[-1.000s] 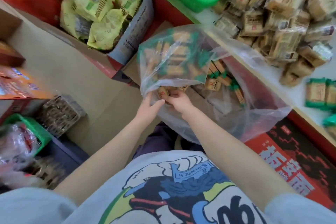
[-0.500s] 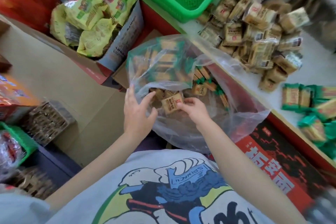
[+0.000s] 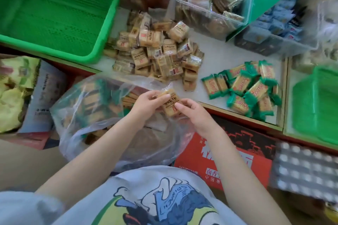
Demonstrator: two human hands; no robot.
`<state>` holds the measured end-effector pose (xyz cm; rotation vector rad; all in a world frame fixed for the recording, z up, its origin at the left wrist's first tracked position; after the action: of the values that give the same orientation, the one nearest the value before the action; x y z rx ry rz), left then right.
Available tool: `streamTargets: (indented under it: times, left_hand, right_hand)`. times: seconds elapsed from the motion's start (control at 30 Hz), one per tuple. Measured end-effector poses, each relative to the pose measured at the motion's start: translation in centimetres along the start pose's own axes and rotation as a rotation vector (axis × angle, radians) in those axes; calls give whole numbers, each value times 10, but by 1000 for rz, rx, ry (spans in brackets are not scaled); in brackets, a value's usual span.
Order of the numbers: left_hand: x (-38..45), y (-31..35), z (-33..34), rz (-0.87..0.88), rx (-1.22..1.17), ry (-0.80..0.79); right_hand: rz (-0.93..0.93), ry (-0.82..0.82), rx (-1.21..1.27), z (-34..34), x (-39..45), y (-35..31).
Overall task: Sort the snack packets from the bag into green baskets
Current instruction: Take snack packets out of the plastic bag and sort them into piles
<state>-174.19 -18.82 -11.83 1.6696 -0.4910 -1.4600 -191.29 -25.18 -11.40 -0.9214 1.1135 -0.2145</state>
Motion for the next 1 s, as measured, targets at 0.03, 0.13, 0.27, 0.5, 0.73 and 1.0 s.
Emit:
streamTargets:
  times: [0.03,0.13,0.27,0.5,0.73,1.0]
  left_hand:
    - [9,5,10,28,75,-23]
    - [41,-1,28,118,579,49]
    - [58,-23,32,73,1137,24]
    - [59,-40,28,116,1280,9]
    - [63,-40,20,93,1307,-64]
    - [65,-40,14,99,1315,-114]
  right_hand:
    - [4,40,-34,-14,1,-2]
    - [-33,246,-165,-53,12,-2]
    - [-181,472,-413,-86,45,-9]
    - [-152,370,-596,-58,101,-16]
    - [66,156,-683,-53,113,-26]
    - [36,393,-526,-49,112,-28]
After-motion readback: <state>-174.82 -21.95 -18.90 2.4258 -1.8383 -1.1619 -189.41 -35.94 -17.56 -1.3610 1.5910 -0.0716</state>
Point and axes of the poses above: each hand's wrist, its own x-axis towards the middle knuckle, its own z-axis out of the palm, y = z × x, the point moved 1 cm from there along x, towards the middle knuckle, and after that the axes turned 4 degrees about x, right-handed, at the moved point
